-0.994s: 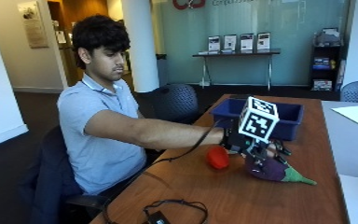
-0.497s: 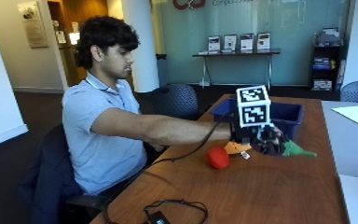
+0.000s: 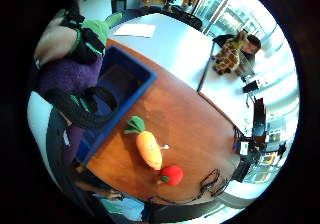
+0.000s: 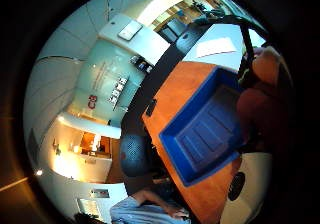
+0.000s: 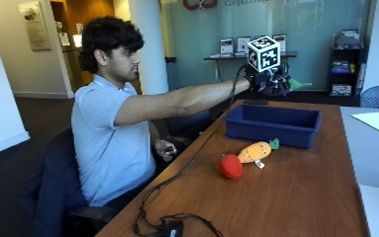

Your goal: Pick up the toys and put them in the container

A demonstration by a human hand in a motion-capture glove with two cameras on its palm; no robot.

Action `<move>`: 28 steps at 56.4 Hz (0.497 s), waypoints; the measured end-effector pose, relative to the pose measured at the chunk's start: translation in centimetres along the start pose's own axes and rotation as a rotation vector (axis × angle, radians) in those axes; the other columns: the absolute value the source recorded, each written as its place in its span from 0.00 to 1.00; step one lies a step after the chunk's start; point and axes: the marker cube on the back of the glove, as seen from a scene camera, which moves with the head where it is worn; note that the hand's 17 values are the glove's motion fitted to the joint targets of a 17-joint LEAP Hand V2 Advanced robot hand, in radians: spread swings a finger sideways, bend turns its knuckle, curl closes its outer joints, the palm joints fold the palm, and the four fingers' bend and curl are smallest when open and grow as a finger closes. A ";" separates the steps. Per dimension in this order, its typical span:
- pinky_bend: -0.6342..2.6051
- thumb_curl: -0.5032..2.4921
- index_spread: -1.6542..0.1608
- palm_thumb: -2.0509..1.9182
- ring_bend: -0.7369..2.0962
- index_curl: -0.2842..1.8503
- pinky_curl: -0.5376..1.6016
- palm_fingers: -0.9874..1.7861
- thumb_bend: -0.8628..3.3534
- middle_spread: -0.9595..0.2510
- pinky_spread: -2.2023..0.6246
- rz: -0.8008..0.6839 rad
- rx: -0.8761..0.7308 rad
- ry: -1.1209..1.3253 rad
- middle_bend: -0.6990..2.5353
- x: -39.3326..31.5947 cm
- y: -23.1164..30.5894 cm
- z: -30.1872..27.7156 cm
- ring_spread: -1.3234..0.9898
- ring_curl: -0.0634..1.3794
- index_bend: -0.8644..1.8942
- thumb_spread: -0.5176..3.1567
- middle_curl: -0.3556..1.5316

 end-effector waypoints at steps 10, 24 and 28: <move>0.59 0.37 0.79 0.69 0.51 0.39 0.44 0.40 0.28 0.84 0.69 0.062 -0.284 -0.040 0.26 -2.5 -0.3 4.0 0.55 0.23 0.49 0.55 0.25; 0.55 0.30 0.74 0.55 0.34 0.31 0.41 0.27 0.20 0.83 0.78 0.098 -0.296 0.015 0.25 0.7 1.3 3.1 0.58 0.14 0.37 0.53 0.27; 0.54 0.29 0.74 0.55 0.32 0.31 0.41 0.28 0.20 0.82 0.79 0.120 -0.316 0.038 0.25 2.0 2.1 2.6 0.58 0.14 0.38 0.52 0.27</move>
